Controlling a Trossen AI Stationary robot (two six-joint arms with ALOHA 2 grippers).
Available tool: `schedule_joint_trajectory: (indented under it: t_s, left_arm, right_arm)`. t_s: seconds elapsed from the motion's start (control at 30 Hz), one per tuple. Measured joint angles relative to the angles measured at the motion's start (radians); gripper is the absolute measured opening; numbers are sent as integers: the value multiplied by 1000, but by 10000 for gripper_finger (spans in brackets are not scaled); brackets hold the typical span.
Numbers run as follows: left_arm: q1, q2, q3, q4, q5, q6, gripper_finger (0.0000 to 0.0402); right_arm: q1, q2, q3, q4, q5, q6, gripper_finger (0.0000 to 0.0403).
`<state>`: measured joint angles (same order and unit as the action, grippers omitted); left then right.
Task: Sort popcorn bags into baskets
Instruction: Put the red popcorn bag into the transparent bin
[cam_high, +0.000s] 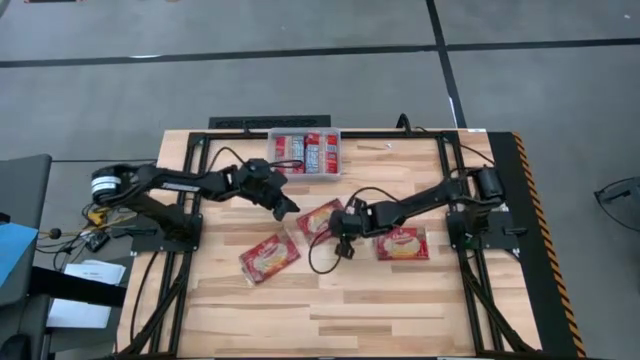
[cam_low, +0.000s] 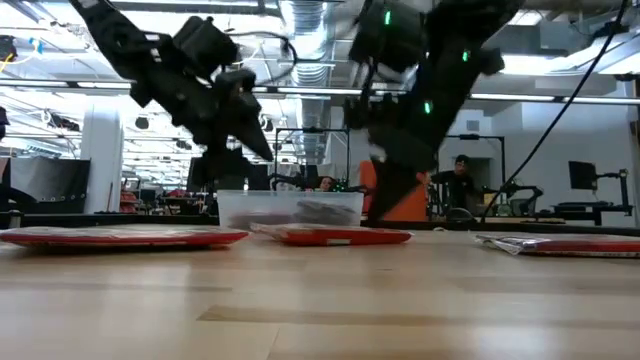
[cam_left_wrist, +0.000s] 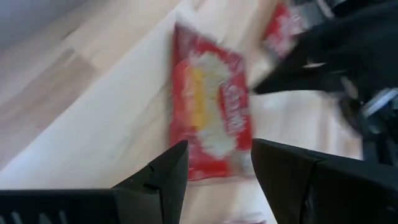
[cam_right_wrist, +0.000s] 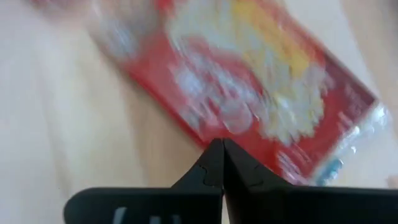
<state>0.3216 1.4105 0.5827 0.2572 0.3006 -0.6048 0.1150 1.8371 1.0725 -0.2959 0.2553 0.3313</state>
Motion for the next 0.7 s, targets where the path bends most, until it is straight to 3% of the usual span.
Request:
schedule_joint_trajectory:
  t_s: [0.17, 0.4, 0.7]
  left_arm:
    - [9, 104, 0, 14, -11, 6, 163]
    - [9, 256, 2, 215, 76, -66, 163]
    - [7, 356, 17, 308, 131, -120, 163]
  right_arm:
    - [41, -43, 7, 12, 57, 33, 14]
    - [44, 33, -2, -17, 92, 136, 15]
    - [7, 100, 8, 85, 88, 61, 10]
